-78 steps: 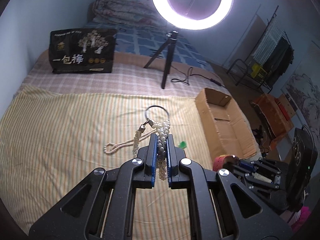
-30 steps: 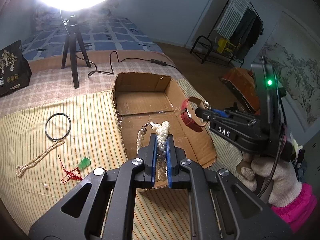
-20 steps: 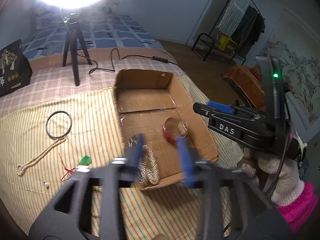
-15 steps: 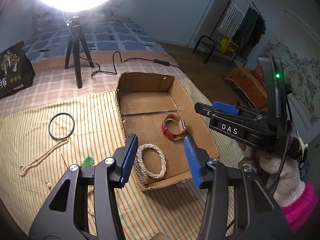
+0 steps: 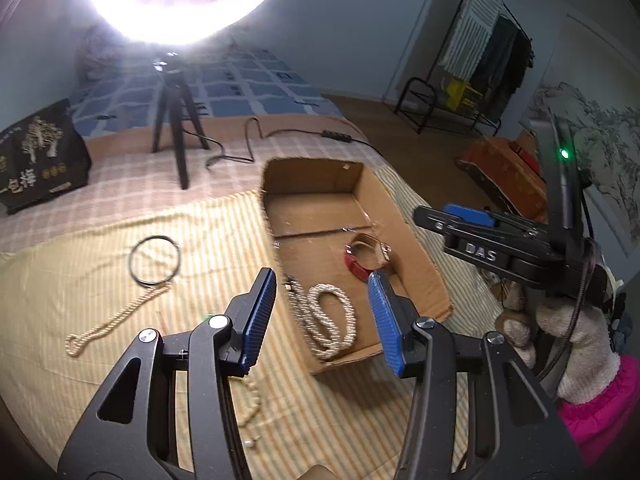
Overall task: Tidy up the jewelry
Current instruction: 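Open the right gripper to drop the watch while the left gripper releases the pearls into the box, then withdraw both grippers from the box and lower the left gripper to the pearl stud earring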
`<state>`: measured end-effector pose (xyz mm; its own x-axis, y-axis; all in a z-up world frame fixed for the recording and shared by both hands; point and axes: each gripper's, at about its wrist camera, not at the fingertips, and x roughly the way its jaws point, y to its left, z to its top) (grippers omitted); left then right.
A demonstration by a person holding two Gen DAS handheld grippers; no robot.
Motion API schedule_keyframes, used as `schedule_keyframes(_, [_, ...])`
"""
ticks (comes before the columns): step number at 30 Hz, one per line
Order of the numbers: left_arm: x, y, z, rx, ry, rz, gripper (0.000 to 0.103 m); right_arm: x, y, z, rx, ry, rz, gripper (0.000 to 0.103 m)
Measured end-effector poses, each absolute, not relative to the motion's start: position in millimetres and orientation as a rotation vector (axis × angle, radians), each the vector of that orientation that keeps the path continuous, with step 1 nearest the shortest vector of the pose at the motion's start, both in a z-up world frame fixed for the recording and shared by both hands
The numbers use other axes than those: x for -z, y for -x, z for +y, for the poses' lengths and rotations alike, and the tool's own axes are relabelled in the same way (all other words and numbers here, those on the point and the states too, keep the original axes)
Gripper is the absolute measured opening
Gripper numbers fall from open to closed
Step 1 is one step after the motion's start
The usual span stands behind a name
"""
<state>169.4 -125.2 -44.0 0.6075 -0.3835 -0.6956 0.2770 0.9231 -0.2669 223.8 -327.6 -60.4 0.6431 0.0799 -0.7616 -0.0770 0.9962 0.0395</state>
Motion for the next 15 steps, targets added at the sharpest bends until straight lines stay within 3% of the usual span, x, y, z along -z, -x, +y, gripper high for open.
schedule_keyframes(4, [37, -164, -103, 0.345, 0.131, 0.812, 0.048, 55, -216, -322, -0.104, -0.002, 0.853, 0.047])
schedule_keyframes(8, [31, -158, -75, 0.305, 0.133, 0.803, 0.048, 50, -207, -311, -0.127, 0.007, 0.834, 0.058])
schedule_keyframes(15, [24, -143, -26, 0.223, 0.136, 0.799, 0.048, 39, -187, -289, -0.212, -0.012, 0.799, 0.059])
